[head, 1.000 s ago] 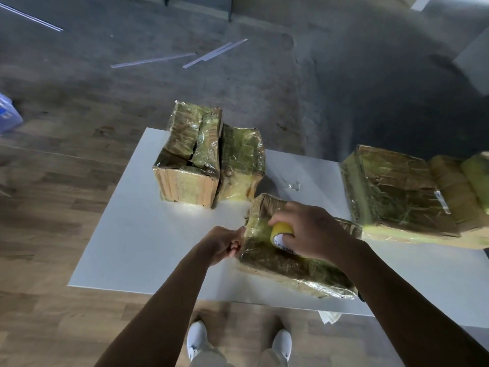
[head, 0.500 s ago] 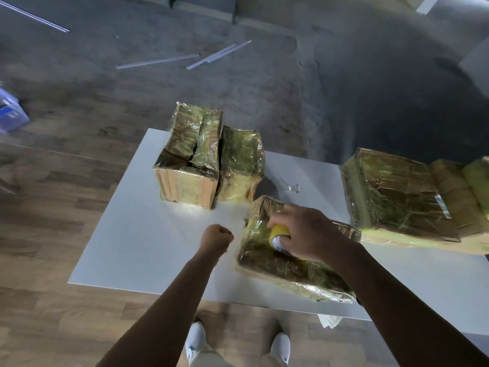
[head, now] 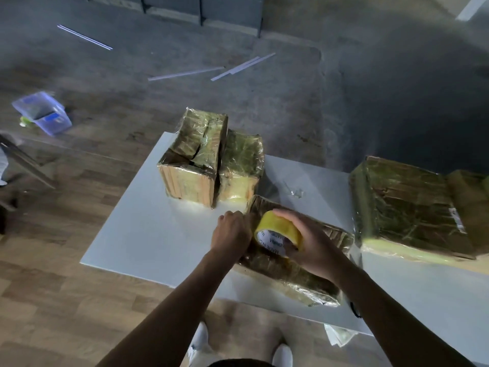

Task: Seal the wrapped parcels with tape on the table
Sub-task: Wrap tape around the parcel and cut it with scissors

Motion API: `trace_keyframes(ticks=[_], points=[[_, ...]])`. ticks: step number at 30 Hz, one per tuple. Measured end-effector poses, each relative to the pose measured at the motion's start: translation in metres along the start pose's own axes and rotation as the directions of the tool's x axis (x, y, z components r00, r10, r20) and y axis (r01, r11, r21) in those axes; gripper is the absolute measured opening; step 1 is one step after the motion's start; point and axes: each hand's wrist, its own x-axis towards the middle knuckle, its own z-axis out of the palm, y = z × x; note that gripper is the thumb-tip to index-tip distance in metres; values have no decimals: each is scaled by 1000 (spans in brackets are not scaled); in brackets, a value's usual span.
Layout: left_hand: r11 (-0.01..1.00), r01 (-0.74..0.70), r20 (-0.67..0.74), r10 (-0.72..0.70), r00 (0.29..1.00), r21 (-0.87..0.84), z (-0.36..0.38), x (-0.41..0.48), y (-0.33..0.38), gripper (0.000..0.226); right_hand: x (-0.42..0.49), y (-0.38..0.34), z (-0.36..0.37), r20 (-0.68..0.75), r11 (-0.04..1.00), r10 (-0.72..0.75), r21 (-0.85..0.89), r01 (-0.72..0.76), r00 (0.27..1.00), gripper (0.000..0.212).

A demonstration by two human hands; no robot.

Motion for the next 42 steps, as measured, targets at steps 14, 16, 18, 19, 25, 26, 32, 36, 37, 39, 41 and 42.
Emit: trace_keyframes(ticks=[14, 16, 18, 19, 25, 26, 32, 36, 37, 39, 41, 42], points=[[969, 35, -42, -25, 999, 243, 15, 9, -3, 44, -13, 1, -45, 119, 899, 51, -438, 6, 992, 41], [963, 6, -36, 3, 999, 268, 16, 5, -4, 49, -12, 3, -37, 126, 919, 41, -393, 12, 991, 41], [961, 15, -14, -12, 1000, 274, 16, 6, -6, 58, -12, 6, -35, 108, 935, 41, -355, 0, 993, 42], [960, 21, 0, -22, 1000, 280, 16, 7, -7, 62, -13, 9, -35, 96, 942, 44, -337, -9, 994, 43], [945, 42, 44, -60, 997, 325, 14, 10, -5, 68, -39, 20, -36, 13, 991, 75, -115, -73, 997, 56], [947, 45, 45, -62, 997, 320, 15, 9, -5, 68, -43, 19, -35, -24, 993, 103, -53, -105, 994, 53], [954, 39, 23, -48, 999, 299, 10, 9, -9, 69, -55, 1, -54, 1, 965, 119, -236, -116, 993, 43], [951, 27, 15, -33, 999, 307, 11, 4, 0, 66, -62, 0, -62, 127, 901, 278, -379, -212, 952, 40], [931, 12, -27, -2, 1000, 364, 10, 3, 3, 70, -61, -1, -61, 117, 893, 283, -393, -217, 952, 39], [869, -93, -142, 184, 973, 487, 8, -3, 12, 63, -57, -2, -56, 105, 873, 284, -440, -212, 953, 38], [811, -340, -176, 467, 867, 476, 13, -14, 21, 30, -57, -3, -53, 114, 836, 290, -514, -193, 950, 38], [769, -466, -149, 573, 806, 437, 18, -21, 23, 23, -58, -2, -53, 115, 830, 288, -525, -188, 951, 40]])
